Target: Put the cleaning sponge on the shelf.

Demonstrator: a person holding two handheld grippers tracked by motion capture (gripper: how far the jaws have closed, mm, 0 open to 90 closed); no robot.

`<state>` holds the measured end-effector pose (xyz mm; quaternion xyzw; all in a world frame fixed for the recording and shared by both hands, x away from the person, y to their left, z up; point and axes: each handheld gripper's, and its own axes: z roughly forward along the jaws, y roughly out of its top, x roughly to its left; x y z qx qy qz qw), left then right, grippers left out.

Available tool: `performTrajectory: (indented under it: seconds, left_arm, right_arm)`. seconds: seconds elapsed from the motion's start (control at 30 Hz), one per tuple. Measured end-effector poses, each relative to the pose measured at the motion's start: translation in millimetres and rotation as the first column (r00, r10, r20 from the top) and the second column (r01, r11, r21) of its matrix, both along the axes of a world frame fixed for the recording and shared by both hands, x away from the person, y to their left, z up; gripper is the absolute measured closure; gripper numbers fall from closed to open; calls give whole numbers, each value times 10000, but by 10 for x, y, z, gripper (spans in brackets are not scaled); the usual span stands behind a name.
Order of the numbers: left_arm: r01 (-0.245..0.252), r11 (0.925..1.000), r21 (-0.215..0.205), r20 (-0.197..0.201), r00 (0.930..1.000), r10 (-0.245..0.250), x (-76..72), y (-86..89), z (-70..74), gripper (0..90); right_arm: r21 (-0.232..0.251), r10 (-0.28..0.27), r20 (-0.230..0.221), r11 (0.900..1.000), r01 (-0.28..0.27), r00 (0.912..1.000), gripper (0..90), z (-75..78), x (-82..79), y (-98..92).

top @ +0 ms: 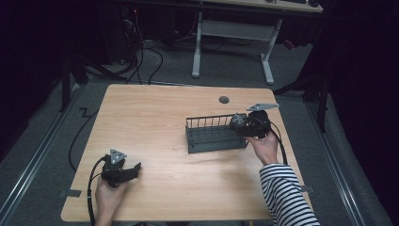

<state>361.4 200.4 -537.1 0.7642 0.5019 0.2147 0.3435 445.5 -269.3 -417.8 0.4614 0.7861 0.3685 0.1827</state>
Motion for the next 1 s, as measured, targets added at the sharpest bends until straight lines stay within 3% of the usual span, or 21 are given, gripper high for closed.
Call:
performTrajectory:
  seconds: [0.77,1.0]
  left_arm:
    - [2,10000,-6,-6,10000,-2,0,1,0,262]
    - [0,10000,-8,-5,10000,0,0,1,0,262]
  right_arm:
    - [-669,-507,-706,9967,460,9962,326,-286,227,108]
    - [-731,-432,-746,9966,377,9963,282,-285,226,120]
